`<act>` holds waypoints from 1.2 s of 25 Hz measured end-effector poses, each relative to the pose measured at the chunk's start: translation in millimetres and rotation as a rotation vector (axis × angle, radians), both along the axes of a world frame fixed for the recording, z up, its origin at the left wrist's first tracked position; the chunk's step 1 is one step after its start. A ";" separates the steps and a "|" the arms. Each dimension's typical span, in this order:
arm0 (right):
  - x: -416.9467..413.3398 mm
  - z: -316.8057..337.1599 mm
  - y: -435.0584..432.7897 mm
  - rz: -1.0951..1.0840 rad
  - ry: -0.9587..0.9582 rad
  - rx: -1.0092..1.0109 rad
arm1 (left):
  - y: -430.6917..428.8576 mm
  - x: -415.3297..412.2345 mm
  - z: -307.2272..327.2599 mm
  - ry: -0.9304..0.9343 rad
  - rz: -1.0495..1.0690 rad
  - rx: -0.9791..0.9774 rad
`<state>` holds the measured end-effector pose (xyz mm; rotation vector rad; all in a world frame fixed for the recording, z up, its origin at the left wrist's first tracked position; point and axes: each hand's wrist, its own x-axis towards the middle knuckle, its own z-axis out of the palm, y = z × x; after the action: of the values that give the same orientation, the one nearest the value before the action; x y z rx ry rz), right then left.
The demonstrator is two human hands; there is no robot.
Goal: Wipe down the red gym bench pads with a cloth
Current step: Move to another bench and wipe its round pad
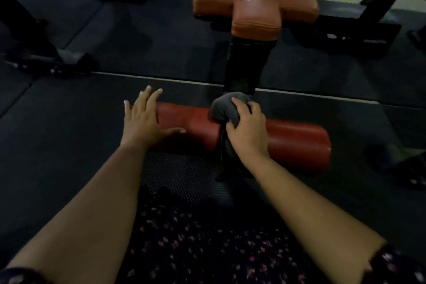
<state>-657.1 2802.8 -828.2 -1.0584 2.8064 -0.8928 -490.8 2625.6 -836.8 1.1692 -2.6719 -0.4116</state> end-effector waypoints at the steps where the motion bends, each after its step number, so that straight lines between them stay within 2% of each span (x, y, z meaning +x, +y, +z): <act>1: 2.8 -4.0 -16.8 -0.029 -0.061 0.032 | -1.5 8.6 -10.4 -0.031 0.054 0.050; 4: -3.4 -22.9 -45.4 -0.100 -0.220 0.156 | -4.9 24.5 -41.6 -0.082 0.135 0.185; 6: -7.2 -32.3 -49.5 -0.067 -0.090 0.255 | -4.5 25.7 -58.0 -0.094 0.150 0.262; 9: -9.2 -39.9 -49.0 -0.007 0.118 0.290 | -3.6 18.1 -70.0 -0.078 0.159 0.243; 14: 15.1 -42.3 -18.0 0.114 0.263 0.308 | -1.8 19.8 -76.2 -0.041 0.120 0.138; 18: 45.8 -46.1 12.5 0.291 0.378 0.387 | -6.3 25.1 -75.3 0.047 0.041 0.170; 20: 33.6 -34.8 2.9 0.353 0.403 0.387 | -9.3 25.1 -73.5 0.032 -0.015 0.125; 23: -11.4 -18.1 -42.8 0.313 0.302 0.425 | -12.4 22.4 -71.2 -0.052 -0.052 0.059; 25: -44.6 -10.9 -81.6 0.243 0.063 0.481 | -11.7 22.3 -70.8 -0.070 -0.026 0.062; 27: -55.4 -5.1 -112.3 0.260 -0.130 0.577 | -11.2 23.0 -70.1 -0.083 -0.013 0.049; 28: -54.7 -5.4 -121.4 0.289 -0.140 0.614 | -11.2 22.7 -70.4 -0.087 -0.012 0.041; 30: -38.1 -1.4 -120.2 0.304 -0.020 0.605 | -12.5 22.6 -70.2 -0.089 -0.001 0.043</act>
<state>-695.2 2682.6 -829.6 -1.2821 2.5168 -0.0149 -468.2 2613.1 -907.0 1.2256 -2.7521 -0.4287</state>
